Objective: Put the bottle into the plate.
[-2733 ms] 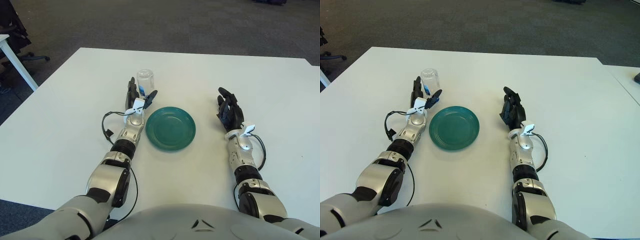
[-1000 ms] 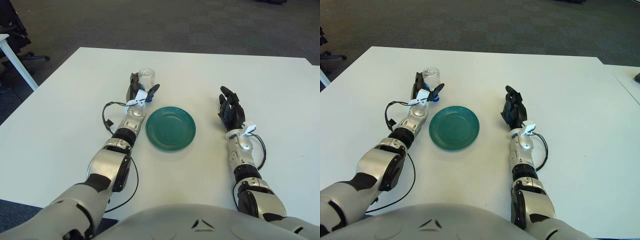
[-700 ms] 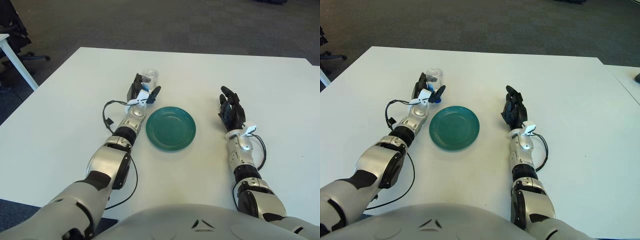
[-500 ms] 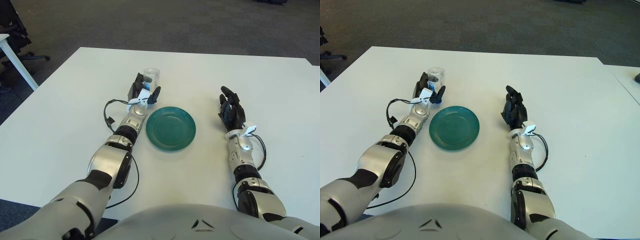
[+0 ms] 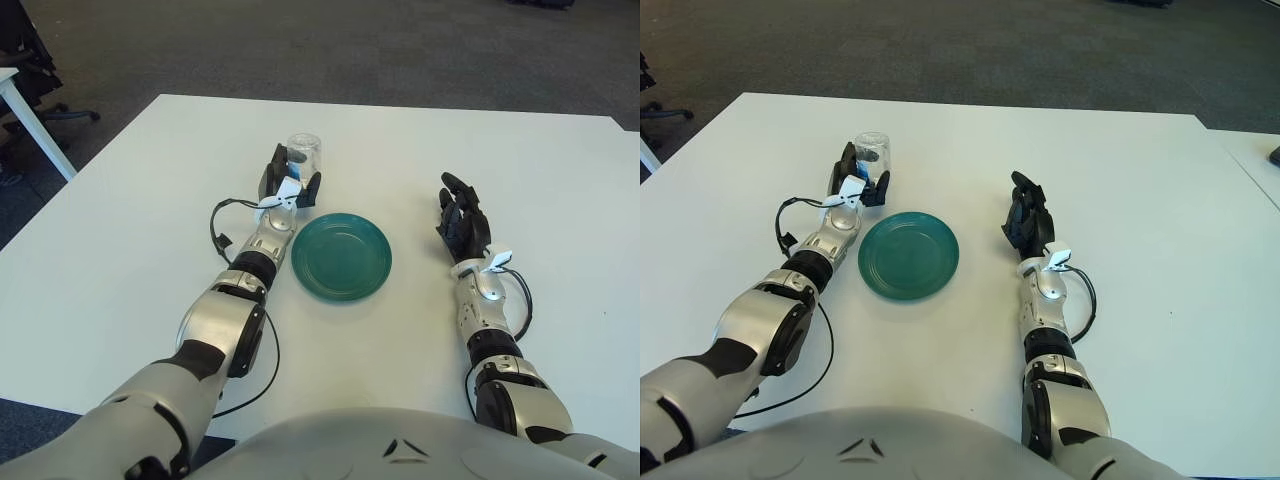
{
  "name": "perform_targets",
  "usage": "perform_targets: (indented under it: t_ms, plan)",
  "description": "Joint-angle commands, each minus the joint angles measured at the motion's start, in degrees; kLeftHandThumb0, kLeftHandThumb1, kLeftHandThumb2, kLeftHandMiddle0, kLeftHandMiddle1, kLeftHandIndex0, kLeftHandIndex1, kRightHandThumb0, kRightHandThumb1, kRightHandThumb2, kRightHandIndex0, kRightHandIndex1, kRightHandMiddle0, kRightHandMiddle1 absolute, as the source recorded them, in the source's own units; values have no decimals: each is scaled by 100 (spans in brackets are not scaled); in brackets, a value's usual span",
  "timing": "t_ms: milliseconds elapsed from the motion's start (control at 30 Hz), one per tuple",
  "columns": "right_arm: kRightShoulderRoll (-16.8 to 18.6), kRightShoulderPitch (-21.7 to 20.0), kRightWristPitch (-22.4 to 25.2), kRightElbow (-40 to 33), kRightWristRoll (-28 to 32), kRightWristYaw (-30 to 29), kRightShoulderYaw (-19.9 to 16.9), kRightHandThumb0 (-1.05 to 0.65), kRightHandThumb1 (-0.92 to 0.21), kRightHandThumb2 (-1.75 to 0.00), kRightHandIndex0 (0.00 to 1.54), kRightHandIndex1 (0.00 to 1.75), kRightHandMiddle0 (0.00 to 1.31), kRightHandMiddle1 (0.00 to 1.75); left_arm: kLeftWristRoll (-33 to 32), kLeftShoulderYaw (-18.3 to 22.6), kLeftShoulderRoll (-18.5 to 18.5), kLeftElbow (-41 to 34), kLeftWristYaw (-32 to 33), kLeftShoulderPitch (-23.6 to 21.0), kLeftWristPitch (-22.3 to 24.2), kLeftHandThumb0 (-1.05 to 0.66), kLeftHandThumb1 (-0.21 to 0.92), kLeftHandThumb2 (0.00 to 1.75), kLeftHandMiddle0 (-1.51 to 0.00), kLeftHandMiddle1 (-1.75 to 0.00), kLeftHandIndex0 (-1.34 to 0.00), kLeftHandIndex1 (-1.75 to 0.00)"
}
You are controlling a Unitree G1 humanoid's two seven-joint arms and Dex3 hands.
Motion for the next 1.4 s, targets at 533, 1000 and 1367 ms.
perform_targets:
  t_ms: [533, 1000, 1367]
  plan:
    - [206, 597, 431, 614, 115, -21, -60, -81, -92, -82, 33, 1, 0, 63, -166, 134, -27, 16, -141, -8, -317, -48, 27, 137, -120, -175, -64, -175]
    - [218, 586, 428, 686, 161, 43, -121, -83, -92, -79, 34, 1, 0, 65, -88, 120, 4, -533, 10, 188, -888, -48, 27, 138, -120, -175, -64, -175]
    - [227, 582, 545, 731, 134, 12, -107, -84, -92, -77, 34, 1, 0, 64, 306, -320, -94, -3632, -373, 1599, -299, -48, 27, 137, -121, -175, -64, -175]
